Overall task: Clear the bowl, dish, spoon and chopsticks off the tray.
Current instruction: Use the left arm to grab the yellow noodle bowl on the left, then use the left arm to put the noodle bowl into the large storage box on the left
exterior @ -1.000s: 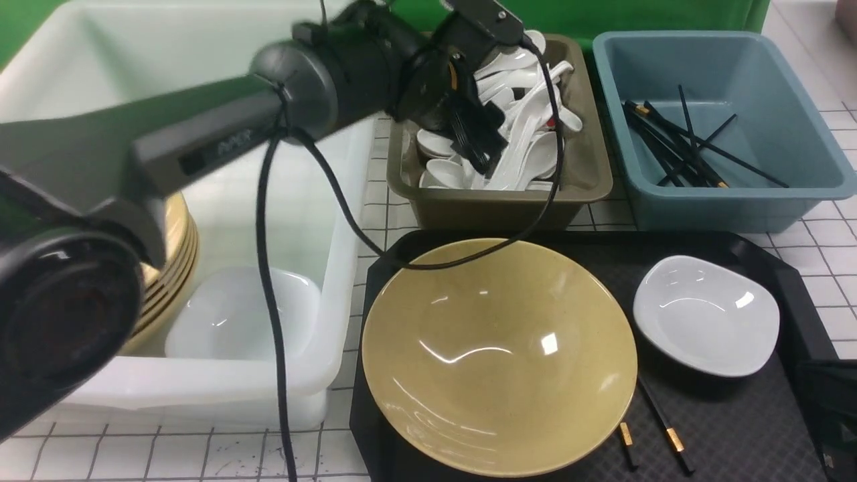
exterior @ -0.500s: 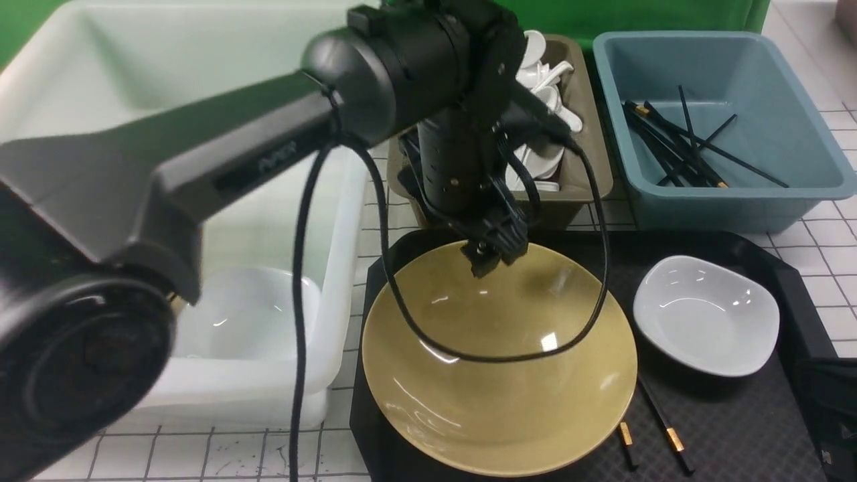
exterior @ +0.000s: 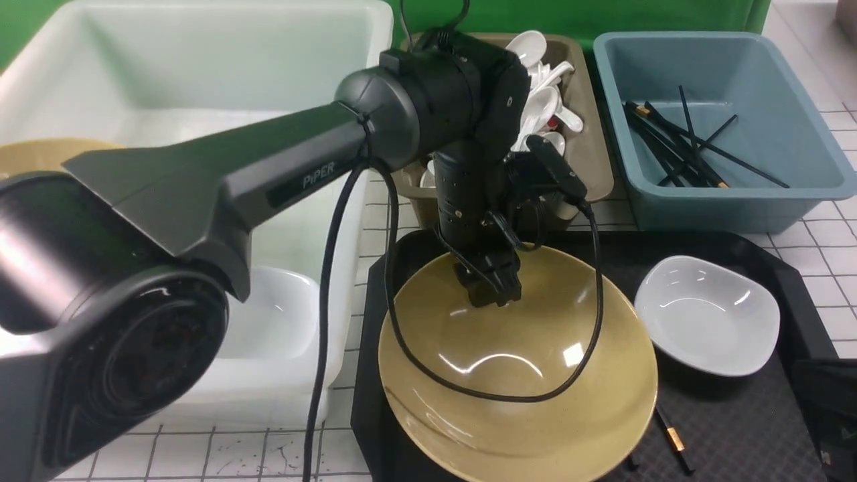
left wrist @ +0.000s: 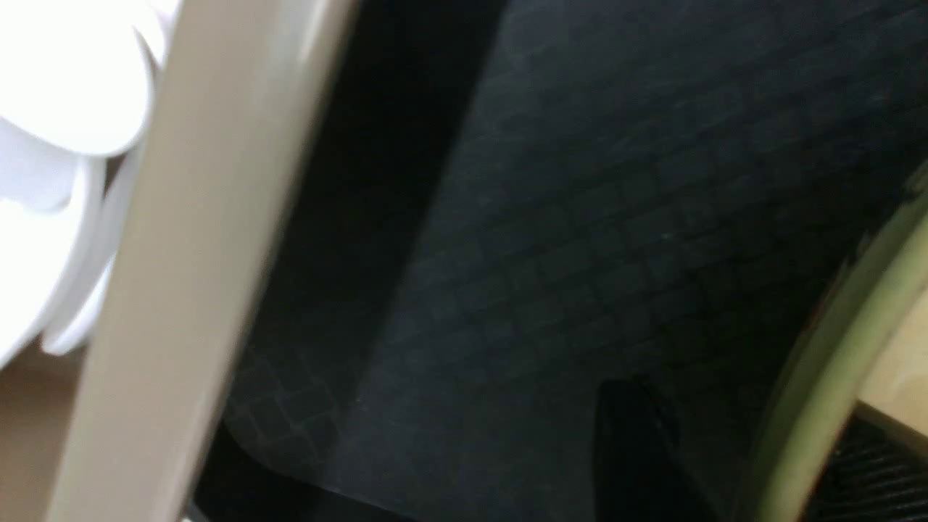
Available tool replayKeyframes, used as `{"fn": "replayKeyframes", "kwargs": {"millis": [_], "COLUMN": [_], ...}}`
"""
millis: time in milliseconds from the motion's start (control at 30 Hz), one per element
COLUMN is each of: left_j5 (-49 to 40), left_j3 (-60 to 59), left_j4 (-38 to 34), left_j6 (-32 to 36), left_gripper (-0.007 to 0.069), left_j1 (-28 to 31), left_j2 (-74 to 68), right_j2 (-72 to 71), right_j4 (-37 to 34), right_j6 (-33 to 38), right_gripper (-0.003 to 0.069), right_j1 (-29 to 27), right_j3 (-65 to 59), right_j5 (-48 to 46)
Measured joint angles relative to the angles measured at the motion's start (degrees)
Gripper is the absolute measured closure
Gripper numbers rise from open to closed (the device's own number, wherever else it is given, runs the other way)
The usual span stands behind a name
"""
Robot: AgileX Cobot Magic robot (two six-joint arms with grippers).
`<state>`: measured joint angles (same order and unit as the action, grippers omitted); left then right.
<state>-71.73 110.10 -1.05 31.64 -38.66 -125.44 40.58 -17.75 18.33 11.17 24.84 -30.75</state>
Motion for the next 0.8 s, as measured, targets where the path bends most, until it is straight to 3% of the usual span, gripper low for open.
{"fn": "replayKeyframes", "kwargs": {"millis": [200, 333, 500, 633, 667, 800], "left_j5": [0.09, 0.85, -0.12, -0.57, -0.34, 0.78], "left_j3": [2.34, 2.53, 2.53, 2.17, 0.15, -9.71], "left_j4": [-8.92, -13.7, -20.78, -21.36, -21.04, -18.33], "left_j6": [0.12, 1.66, 2.11, -1.28, -3.82, -8.63], "left_gripper": [0.0609, 0.0615, 0.0617, 0.0618, 0.0617, 0.0619], "left_j1": [2.09, 5.25, 13.34, 21.45, 27.47, 42.77], "left_j2": [5.69, 10.43, 19.14, 27.16, 31.49, 42.92], "right_j2": [0.0, 0.0, 0.0, 0.0, 0.0, 0.0], "right_j4": [0.0, 0.0, 0.0, 0.0, 0.0, 0.0], "right_j6": [0.0, 0.0, 0.0, 0.0, 0.0, 0.02], "right_gripper": [0.0598, 0.0594, 0.059, 0.0588, 0.0587, 0.0582], "right_j1": [0.0, 0.0, 0.0, 0.0, 0.0, 0.0], "right_j3": [0.0, 0.0, 0.0, 0.0, 0.0, 0.0], "right_j5": [0.0, 0.0, 0.0, 0.0, 0.0, 0.0]}}
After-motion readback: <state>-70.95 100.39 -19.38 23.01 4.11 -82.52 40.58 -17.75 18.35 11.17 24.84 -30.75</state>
